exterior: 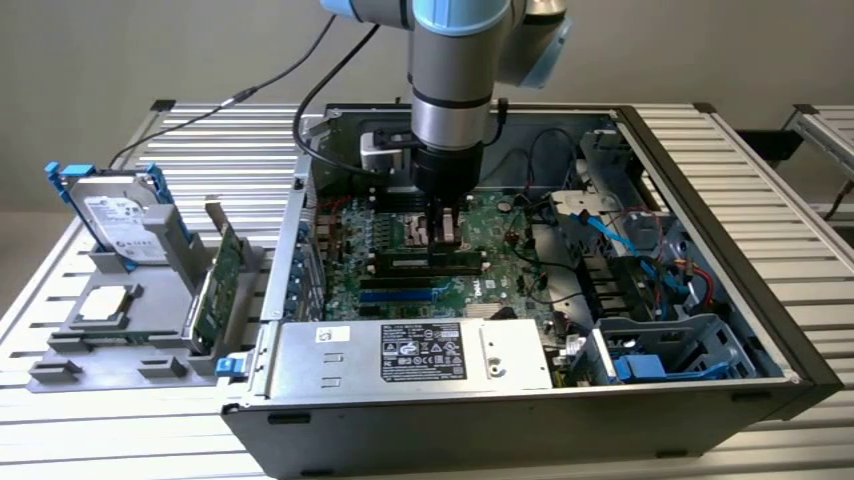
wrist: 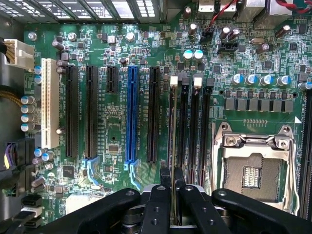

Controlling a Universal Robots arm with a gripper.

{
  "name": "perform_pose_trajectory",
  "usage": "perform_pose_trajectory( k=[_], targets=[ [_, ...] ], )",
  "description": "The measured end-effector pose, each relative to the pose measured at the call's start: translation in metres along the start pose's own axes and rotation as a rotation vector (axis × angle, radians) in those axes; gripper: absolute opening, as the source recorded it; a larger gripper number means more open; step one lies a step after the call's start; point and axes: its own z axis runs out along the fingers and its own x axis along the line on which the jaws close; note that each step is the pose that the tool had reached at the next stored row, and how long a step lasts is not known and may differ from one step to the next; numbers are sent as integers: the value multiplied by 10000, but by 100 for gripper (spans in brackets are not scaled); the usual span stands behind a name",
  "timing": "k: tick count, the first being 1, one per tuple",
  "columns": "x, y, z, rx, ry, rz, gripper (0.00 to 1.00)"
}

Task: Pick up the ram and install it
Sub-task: 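Insert the ram into the slot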

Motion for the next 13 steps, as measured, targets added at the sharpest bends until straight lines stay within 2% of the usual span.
perform_pose_trajectory(
  k=[9, 10, 11, 12, 13],
  targets=[
    [-1, 0, 11, -1, 13, 0, 15],
    [-1, 0, 11, -1, 13, 0, 21],
    [-1, 0, 11, -1, 13, 0, 21],
    [-1, 0, 11, -1, 14, 0, 33],
    [-1, 0, 10, -3, 12, 0, 33]
  ],
)
